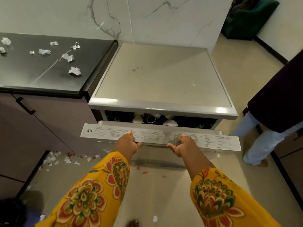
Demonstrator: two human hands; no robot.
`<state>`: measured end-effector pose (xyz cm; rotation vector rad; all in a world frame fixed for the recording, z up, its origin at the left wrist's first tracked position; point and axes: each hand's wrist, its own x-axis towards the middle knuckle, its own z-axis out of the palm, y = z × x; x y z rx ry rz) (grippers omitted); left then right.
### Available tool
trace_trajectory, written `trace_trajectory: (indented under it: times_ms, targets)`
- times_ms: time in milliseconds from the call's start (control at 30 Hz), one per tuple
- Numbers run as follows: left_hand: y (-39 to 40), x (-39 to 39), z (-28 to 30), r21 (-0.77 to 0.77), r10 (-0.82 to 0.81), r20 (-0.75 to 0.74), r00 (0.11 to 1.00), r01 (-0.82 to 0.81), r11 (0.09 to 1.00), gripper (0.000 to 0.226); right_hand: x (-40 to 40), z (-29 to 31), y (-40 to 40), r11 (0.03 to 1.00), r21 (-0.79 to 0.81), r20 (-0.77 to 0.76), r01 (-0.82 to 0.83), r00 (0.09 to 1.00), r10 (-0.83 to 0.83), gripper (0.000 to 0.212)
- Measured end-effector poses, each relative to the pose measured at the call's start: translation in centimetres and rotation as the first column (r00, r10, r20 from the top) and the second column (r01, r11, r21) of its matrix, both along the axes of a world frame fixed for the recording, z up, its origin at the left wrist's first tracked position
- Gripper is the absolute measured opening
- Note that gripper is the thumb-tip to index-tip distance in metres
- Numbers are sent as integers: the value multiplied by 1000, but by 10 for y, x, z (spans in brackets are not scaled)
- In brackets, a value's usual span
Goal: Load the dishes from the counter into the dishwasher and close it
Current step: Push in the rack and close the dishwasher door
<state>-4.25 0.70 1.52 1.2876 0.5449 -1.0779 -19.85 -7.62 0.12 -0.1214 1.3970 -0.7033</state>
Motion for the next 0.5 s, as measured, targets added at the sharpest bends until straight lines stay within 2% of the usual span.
trace_trajectory:
  times_ms: [167, 367, 433, 500]
  targets:
    - [-34, 16, 10, 1, -12, -31, 999, 12, 1000, 46, 9, 6, -33, 1000, -2, -25, -25, 999, 25, 47]
    - [-61, 29, 12, -25, -35, -3, 999, 35, 999, 46, 21, 5, -62, 998, -46, -64, 44, 997, -47, 51]
    - [-67, 32, 14, -28, -51, 4, 999, 51, 998, 47, 21, -2, -67, 990, -126, -138, -55, 990, 37, 51]
    - [-70, 35, 14, -7, -89, 15, 996, 89, 996, 49, 22, -12, -66, 962, -223, -100, -158, 985, 139, 54]
